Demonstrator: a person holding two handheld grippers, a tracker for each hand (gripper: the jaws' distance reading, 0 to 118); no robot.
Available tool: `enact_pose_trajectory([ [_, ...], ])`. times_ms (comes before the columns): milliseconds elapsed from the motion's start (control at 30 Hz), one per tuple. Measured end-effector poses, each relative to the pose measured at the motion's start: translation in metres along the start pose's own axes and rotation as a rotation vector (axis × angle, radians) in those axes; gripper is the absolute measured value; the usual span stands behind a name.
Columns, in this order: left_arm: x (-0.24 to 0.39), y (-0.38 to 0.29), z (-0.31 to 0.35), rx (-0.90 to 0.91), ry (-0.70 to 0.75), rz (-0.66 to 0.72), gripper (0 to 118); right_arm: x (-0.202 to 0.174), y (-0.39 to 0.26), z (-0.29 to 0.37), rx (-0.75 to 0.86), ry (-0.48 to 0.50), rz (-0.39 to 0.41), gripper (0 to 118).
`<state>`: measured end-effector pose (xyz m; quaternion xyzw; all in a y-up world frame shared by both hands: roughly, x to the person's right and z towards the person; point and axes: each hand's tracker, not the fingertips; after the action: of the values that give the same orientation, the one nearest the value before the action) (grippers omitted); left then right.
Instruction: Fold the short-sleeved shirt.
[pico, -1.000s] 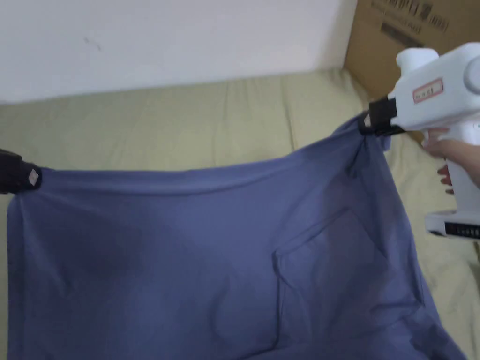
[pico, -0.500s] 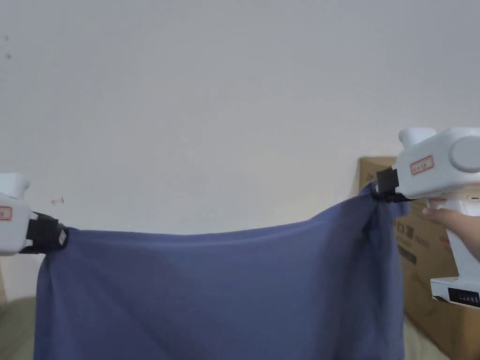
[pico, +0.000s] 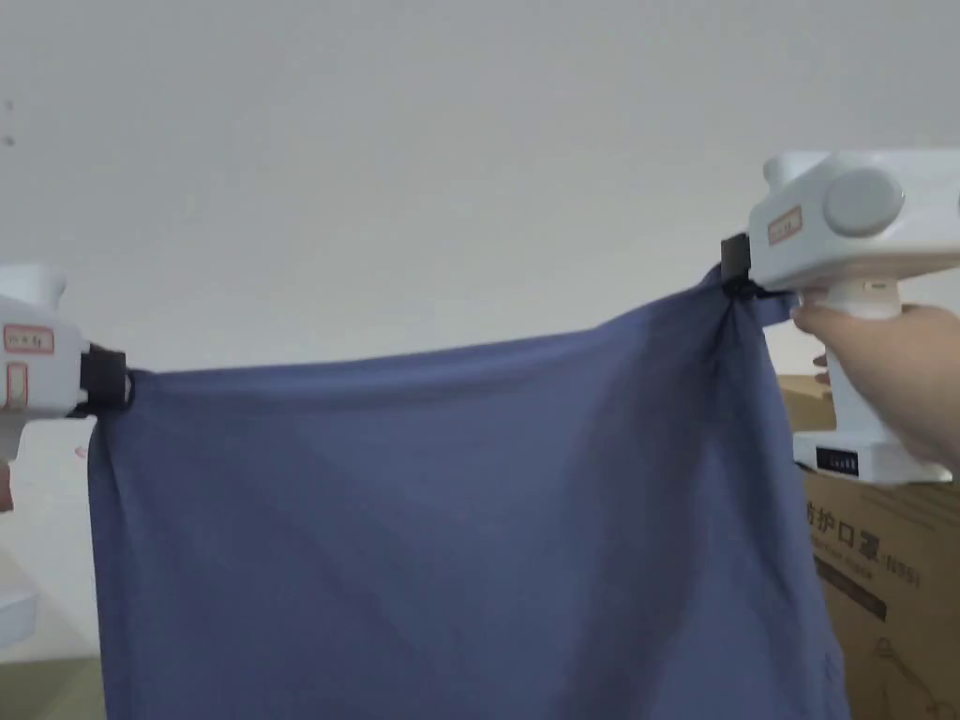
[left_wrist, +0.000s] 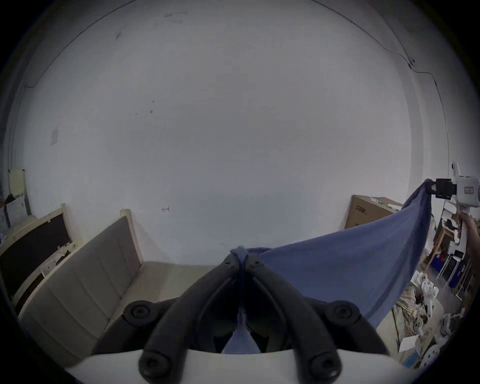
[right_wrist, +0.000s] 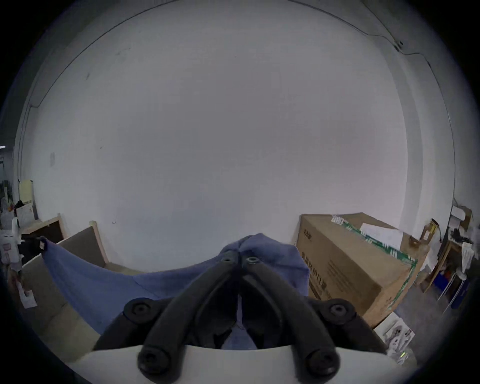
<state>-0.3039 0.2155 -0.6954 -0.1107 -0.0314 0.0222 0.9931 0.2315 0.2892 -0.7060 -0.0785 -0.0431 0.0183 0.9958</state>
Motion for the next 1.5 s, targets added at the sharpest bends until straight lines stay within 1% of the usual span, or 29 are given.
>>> enact_pose_trajectory([
  [100, 0.0, -0.008, -0.028, 0.002, 0.013, -0.003, 0, -0.007, -0.01, -0.021, 0.005, -0.017, 0.024, 1],
  [167, -0.001, -0.023, -0.049, -0.012, 0.018, -0.002, 0, -0.009, -0.029, -0.036, -0.003, -0.018, 0.03, 1],
  [233, 0.001, -0.046, -0.065, -0.043, 0.023, -0.001, 0, -0.012, -0.061, -0.05, -0.03, -0.022, 0.024, 1],
  [300, 0.0, -0.082, -0.081, -0.11, 0.01, 0.025, 0, -0.012, -0.105, -0.065, -0.1, -0.033, 0.007, 1],
  [400, 0.0, -0.152, -0.094, -0.252, -0.023, 0.031, 0, -0.016, -0.196, -0.078, -0.266, 0.01, -0.026, 1],
  [467, -0.002, -0.211, -0.094, -0.37, -0.038, 0.036, 0, -0.013, -0.271, -0.084, -0.42, 0.029, -0.027, 1],
  [533, -0.001, -0.271, -0.085, -0.496, -0.05, 0.052, 0, -0.013, -0.342, -0.075, -0.567, 0.066, -0.032, 1],
  [600, 0.0, -0.329, -0.068, -0.618, -0.055, 0.05, 0, -0.007, -0.409, -0.057, -0.731, 0.092, -0.03, 1],
  [633, 0.001, -0.356, -0.056, -0.655, -0.051, 0.02, 0, -0.005, -0.441, -0.043, -0.795, 0.103, -0.025, 1],
  [667, 0.002, -0.383, -0.04, -0.708, -0.061, -0.001, 0, -0.002, -0.469, -0.025, -0.864, 0.091, 0.0, 1],
  [700, 0.001, -0.404, -0.027, -0.762, -0.071, -0.005, 0, 0.004, -0.49, -0.009, -0.914, 0.105, 0.005, 1],
  [733, 0.0, -0.425, -0.011, -0.804, -0.079, 0.005, 0, 0.008, -0.509, 0.01, -0.949, 0.134, 0.02, 1],
  [767, -0.003, -0.444, 0.006, -0.84, -0.091, 0.024, 0, 0.012, -0.523, 0.03, -0.974, 0.14, 0.045, 1],
  [800, -0.006, -0.457, 0.024, -0.873, -0.096, 0.052, 0, 0.021, -0.532, 0.046, -0.99, 0.149, 0.042, 1],
  [833, -0.007, -0.469, 0.041, -0.902, -0.105, 0.073, 0, 0.032, -0.539, 0.062, -1.008, 0.185, 0.045, 1],
  [867, -0.008, -0.478, 0.058, -0.915, -0.094, 0.07, 0, 0.038, -0.543, 0.079, -1.021, 0.196, 0.047, 1],
  [900, -0.007, -0.484, 0.073, -0.923, -0.094, 0.054, 0, 0.042, -0.545, 0.095, -1.025, 0.181, 0.05, 1],
  [1000, -0.007, -0.491, 0.117, -0.948, -0.135, 0.025, 0, 0.066, -0.549, 0.137, -1.093, 0.23, -0.022, 1],
  [1067, -0.006, -0.491, 0.142, -0.96, -0.14, 0.019, 0, 0.074, -0.549, 0.158, -1.101, 0.226, -0.011, 1],
  [1167, -0.004, -0.489, 0.168, -0.978, -0.15, 0.037, 0, 0.082, -0.546, 0.183, -1.129, 0.238, -0.011, 1],
  [1200, -0.001, -0.488, 0.174, -0.979, -0.15, 0.023, 0, 0.083, -0.546, 0.188, -1.137, 0.24, -0.006, 1],
  [1267, 0.005, -0.485, 0.182, -0.957, -0.154, -0.056, 0, 0.083, -0.547, 0.197, -1.149, 0.236, 0.007, 1],
  [1300, 0.007, -0.484, 0.184, -0.952, -0.165, -0.062, 0, 0.084, -0.548, 0.198, -1.151, 0.227, 0.008, 1],
  [1400, 0.01, -0.478, 0.185, -0.958, -0.158, -0.034, 0, 0.082, -0.549, 0.203, -1.15, 0.186, 0.011, 1],
  [1433, 0.01, -0.476, 0.186, -0.94, -0.149, -0.018, 0, 0.082, -0.549, 0.203, -1.153, 0.188, 0.007, 2],
  [1467, 0.009, -0.474, 0.187, -0.932, -0.147, -0.01, 0, 0.081, -0.548, 0.203, -1.148, 0.183, 0.008, 5],
  [1500, 0.008, -0.472, 0.189, -0.921, -0.15, 0.007, 7, 0.076, -0.547, 0.207, -1.123, 0.172, 0.016, 21],
])
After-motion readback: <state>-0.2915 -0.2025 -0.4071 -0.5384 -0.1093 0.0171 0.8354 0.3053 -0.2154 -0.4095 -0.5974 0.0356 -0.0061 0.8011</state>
